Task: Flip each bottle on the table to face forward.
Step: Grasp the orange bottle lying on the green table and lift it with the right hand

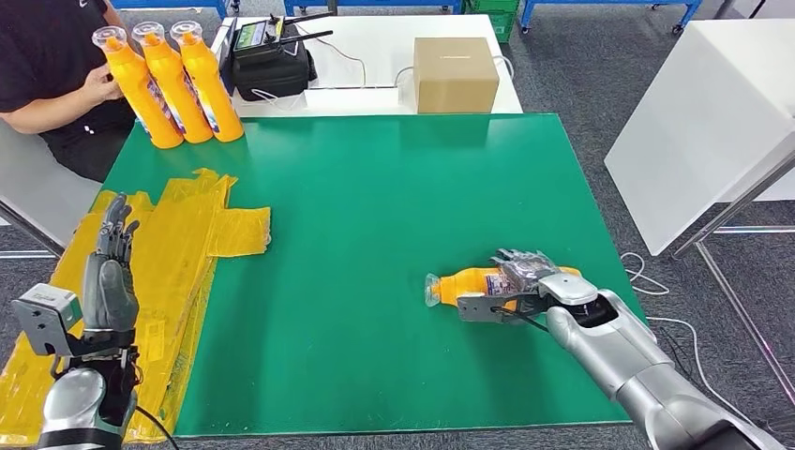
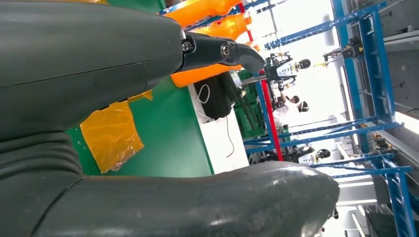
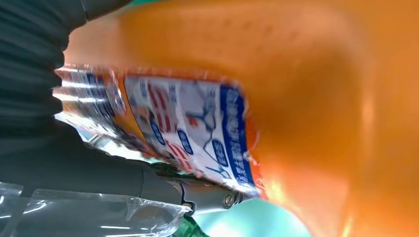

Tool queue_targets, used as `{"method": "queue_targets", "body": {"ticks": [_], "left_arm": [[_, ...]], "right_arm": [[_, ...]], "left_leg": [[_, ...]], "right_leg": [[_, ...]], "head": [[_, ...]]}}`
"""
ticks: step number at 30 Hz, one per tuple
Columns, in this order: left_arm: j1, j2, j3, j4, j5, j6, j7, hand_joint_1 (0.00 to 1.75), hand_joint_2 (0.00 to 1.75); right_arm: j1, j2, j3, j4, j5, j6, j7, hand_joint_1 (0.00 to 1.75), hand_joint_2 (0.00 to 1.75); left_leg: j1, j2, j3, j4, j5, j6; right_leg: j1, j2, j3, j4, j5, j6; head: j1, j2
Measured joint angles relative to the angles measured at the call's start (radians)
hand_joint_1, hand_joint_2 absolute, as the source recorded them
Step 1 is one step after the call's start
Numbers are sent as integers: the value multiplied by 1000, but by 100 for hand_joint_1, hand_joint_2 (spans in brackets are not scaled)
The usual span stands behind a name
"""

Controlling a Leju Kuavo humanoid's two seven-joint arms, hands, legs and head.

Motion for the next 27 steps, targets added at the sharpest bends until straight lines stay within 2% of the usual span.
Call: {"method": "queue_targets", "body": {"ticks": [10,20,22,24,27], "left_arm": [[-15,7,-9,20,20,-4,1,0,0],[-1,12,-9,22,50,-24,13,0,0],[4,12,-10,22,73,-39,18,0,87],[15,11,-11,21,131,-73,31,0,175],[55,2,-12,12,253,-144,49,0,175]], "right_arm": [[10,-19,2,-2,-5,12,-10,175,175],[18,10,-47,-25,-210,-33,1,175,175],[25,14,-50,-44,-274,-66,-3,175,175],[46,21,-69,-77,-375,-143,-33,175,175],[97,35,-134,-167,-532,-284,-115,175,175]], "left_leg": [[0,1,8,0,0,0],[0,1,6,0,0,0],[0,1,4,0,0,0],[0,1,3,0,0,0],[0,1,0,0,0,0]], "right_leg": [[0,0,9,-1,0,0],[0,0,7,0,0,0],[0,0,5,0,0,0],[0,0,4,1,0,0],[0,0,1,1,0,0]], "head": [[0,0],[0,0],[0,0],[0,0],[0,0]]}}
